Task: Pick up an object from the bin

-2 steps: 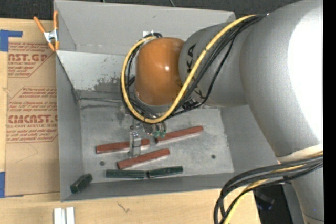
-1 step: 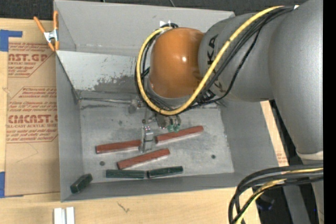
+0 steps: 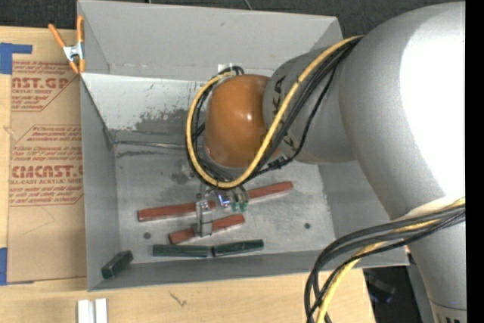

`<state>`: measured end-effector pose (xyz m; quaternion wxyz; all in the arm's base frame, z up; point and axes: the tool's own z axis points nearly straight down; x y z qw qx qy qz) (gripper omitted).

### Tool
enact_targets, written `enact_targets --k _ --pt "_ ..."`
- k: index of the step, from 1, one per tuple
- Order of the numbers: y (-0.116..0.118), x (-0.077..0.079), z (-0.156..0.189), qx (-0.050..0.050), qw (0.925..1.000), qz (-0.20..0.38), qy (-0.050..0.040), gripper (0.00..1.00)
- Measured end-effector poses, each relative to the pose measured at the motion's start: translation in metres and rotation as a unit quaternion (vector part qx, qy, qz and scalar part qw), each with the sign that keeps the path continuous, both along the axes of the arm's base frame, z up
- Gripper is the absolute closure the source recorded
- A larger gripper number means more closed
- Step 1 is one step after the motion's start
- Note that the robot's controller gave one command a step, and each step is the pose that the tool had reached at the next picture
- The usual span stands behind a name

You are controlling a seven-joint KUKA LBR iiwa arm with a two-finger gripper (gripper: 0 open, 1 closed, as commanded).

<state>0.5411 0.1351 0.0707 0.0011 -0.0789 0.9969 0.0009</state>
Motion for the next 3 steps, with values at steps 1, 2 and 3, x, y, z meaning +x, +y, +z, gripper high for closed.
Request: enact_targets --k 1,2,3 --pt "0.0124 0.0132 -0.0004 0.0 0.9997 0.023 -0.0004 1.0" --pt "0.0124 0.0132 -0.0004 0.0 0.9997 0.023 -0.0004 1.0" --pt "0.0121 0.0118 0.0026 0.0 0.9997 0.023 0.0019 1.0"
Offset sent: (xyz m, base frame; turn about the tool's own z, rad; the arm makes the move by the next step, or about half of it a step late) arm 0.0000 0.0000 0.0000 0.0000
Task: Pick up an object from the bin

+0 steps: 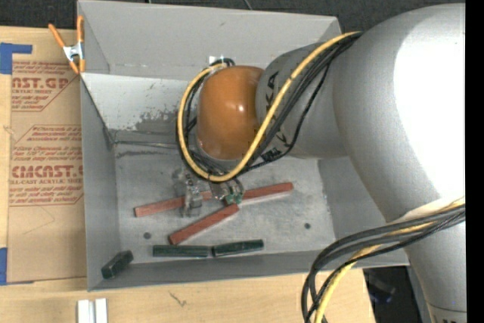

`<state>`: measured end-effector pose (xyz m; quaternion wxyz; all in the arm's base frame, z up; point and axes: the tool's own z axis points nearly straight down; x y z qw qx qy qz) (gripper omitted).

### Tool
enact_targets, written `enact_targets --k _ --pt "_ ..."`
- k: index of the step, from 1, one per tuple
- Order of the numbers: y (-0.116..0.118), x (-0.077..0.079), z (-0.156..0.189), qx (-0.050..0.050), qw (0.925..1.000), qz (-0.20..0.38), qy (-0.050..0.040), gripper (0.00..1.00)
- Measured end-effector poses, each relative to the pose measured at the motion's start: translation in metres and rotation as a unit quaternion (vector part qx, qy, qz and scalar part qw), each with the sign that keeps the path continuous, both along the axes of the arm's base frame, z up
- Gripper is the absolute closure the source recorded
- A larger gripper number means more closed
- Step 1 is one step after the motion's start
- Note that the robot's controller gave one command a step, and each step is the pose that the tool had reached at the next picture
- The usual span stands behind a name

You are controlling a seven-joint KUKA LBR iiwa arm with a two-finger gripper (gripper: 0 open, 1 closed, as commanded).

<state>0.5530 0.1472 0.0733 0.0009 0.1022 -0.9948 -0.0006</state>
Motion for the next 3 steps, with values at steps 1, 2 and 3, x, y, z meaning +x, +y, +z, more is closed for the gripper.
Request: enact_targets --k 1,2,3 --pt "0.0 -0.002 0.02 -0.001 1.0 0.0 0.004 1.0" --pt "0.0 0.001 0.039 0.0 1.0 0.0 -0.0016 1.0" --pt "0.001 0.001 0.049 0.0 1.0 0.0 -0.0025 1.0"
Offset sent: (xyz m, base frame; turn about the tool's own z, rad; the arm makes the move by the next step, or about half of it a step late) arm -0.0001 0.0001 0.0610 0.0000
